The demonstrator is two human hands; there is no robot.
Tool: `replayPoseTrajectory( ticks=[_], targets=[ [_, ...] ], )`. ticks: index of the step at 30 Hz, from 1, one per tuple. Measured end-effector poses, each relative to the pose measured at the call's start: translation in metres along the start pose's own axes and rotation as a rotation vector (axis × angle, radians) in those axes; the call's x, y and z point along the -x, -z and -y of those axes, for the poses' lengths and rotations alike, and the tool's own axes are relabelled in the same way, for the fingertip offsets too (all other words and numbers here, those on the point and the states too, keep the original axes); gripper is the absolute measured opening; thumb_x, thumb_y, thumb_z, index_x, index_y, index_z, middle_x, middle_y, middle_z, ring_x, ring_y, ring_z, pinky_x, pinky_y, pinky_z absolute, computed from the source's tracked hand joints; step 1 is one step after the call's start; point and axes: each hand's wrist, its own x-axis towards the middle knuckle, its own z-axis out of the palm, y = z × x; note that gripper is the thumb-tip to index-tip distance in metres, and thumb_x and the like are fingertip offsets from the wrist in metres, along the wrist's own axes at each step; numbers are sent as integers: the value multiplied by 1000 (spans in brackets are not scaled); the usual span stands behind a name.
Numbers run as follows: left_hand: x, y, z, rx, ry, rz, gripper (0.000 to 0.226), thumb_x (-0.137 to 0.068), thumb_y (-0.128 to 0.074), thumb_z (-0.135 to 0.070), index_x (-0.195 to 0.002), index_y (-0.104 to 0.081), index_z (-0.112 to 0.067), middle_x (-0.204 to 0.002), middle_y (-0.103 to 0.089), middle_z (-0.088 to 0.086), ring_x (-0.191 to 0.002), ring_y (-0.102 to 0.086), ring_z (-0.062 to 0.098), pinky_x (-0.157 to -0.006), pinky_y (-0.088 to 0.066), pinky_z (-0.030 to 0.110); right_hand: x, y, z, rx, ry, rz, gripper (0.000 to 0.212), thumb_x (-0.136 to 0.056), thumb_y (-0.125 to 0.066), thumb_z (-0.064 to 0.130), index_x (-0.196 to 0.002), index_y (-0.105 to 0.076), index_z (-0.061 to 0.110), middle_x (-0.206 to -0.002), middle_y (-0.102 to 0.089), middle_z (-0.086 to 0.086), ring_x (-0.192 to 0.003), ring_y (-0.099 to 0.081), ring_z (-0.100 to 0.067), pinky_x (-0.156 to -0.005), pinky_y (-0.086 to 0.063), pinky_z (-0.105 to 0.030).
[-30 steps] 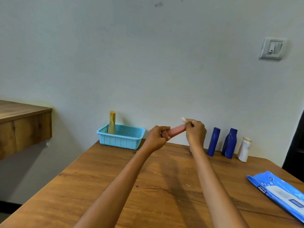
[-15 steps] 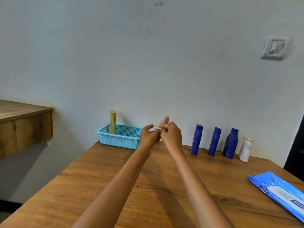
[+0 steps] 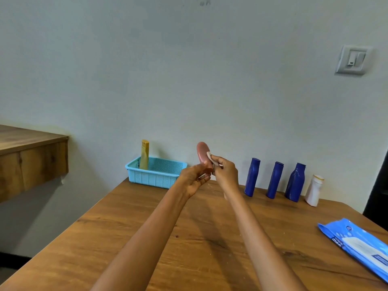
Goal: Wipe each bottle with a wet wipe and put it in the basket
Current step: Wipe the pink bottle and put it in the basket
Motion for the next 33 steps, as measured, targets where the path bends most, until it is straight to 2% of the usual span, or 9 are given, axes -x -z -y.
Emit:
replayPoseTrajectory(
  ticks=[5, 9, 11, 14, 17, 20, 25, 29, 33],
  targets=[
    [-2, 10, -2, 49, -16, -34, 6, -86, -62, -4, -87, -63, 1, -67, -70, 8, -79, -63, 19, -70, -53, 29, -1, 4, 4, 44, -14, 35, 23, -91, -51, 5, -100, -72, 10, -99, -70, -5, -86, -64, -16, -73, -55, -26],
    [-1, 5, 0, 18, -47, 11, 9, -84, -63, 0, -93, -61, 3, -73, -70, 10, -76, -66, 20, -73, -57, 29, 0, 7, 0, -93, -122, -101, 21, -92, -50, 11, -100, -69, 10, -91, -68, -4, -76, -61, -15, -61, -49, -20],
    [-1, 2, 1, -45, -87, 27, 21, -82, -66, 0, -102, -61, 4, -76, -71, 9, -72, -69, 18, -71, -58, 27, 1, 6, -2, -171, -212, -68, 19, -93, -50, 16, -95, -68, 11, -80, -65, -2, -72, -59, -15, -58, -45, -19],
    [-4, 3, 5, -162, -181, -20, 44, -77, -73, -7, -117, -59, 3, -89, -72, 12, -78, -70, 19, -78, -56, 30, 4, 0, 1, -242, -294, 27, 17, -94, -53, 24, -95, -67, 13, -81, -66, -3, -75, -63, -14, -60, -47, -18],
    [-4, 6, 5, -242, -254, -95, 44, -76, -74, -6, -117, -58, 0, -94, -71, 13, -77, -69, 18, -73, -57, 25, 8, -3, 1, -304, -339, 76, 18, -92, -58, 21, -97, -68, 7, -74, -64, -5, -70, -61, -14, -66, -52, -20],
    [-3, 9, 6, -303, -303, -159, 45, -76, -75, -6, -117, -58, -3, -97, -69, 12, -83, -67, 19, -80, -55, 26, 8, 1, -3, -303, -334, 77, 13, -87, -66, 23, -85, -69, 11, -69, -65, -4, -73, -64, -17, -77, -54, -28],
    [-5, 4, 11, -296, -249, -51, 47, -77, -73, -6, -121, -57, 2, -90, -71, 12, -85, -68, 21, -87, -54, 33, -2, 10, -3, -269, -247, -111, 21, -88, -63, 31, -89, -70, 11, -84, -68, -4, -78, -62, -16, -67, -49, -21],
    [-3, -3, 17, -335, -235, 17, 40, -80, -71, -5, -117, -60, 2, -86, -72, 11, -83, -69, 20, -86, -55, 32, 2, 8, 1, -222, -154, -49, 40, -93, -55, 31, -130, -56, 15, -122, -63, -2, -108, -60, -18, -86, -49, -25],
    [-5, -2, 13, -351, -266, -62, 39, -75, -71, -1, -113, -63, 2, -84, -73, 12, -80, -70, 21, -85, -56, 34, 5, 2, 6, -5, -8, -48, 47, -88, -63, 24, -133, -52, 13, -126, -61, -3, -112, -59, -19, -85, -46, -22]
  ],
)
